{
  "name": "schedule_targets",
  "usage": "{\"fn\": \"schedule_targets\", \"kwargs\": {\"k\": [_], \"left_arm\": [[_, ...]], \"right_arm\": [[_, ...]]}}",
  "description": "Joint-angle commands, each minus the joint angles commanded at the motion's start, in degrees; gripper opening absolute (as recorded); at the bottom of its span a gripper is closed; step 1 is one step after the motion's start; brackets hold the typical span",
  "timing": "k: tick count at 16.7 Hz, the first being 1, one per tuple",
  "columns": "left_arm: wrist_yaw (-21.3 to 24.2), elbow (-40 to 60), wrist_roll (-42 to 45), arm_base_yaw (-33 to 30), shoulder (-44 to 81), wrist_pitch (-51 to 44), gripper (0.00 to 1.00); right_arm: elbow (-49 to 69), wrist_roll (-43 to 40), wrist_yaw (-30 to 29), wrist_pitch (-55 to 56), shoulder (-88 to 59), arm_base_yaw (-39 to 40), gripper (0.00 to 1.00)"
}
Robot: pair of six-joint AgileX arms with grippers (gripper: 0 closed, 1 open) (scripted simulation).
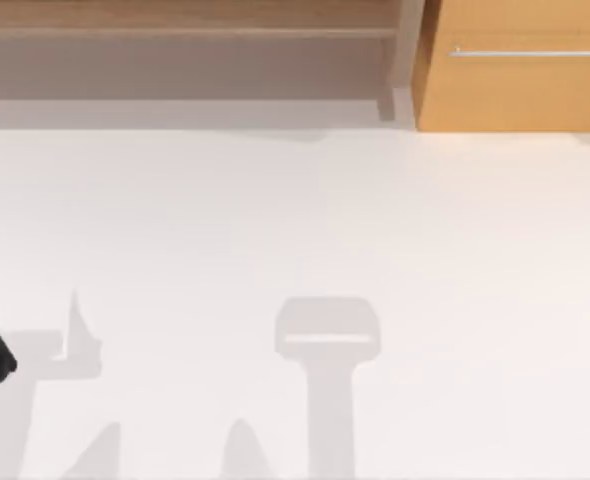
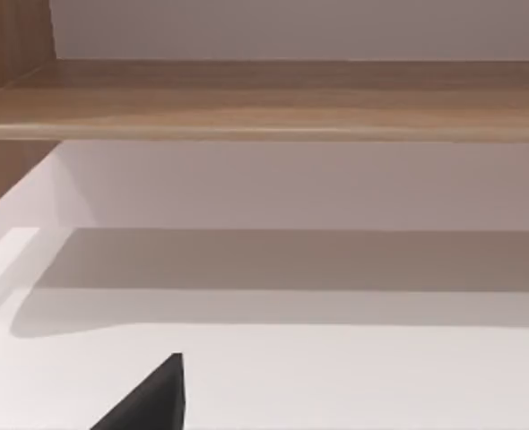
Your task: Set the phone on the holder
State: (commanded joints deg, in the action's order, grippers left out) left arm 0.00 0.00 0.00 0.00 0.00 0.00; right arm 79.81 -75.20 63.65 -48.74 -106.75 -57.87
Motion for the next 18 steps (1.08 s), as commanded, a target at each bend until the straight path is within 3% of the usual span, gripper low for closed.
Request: {"fn": "schedule_targets", "kwargs": {"k": [12,18], "left_arm": [[0.00,0.00,0.00,0.00,0.00,0.00,1.00],[0.00,0.00,0.00,0.00,0.00,0.00,1.00]], "right_arm": [[0.00,0.00,0.00,0.00,0.00,0.00,0.98],[0.00,0.00,0.00,0.00,0.00,0.00,1.00]]}}
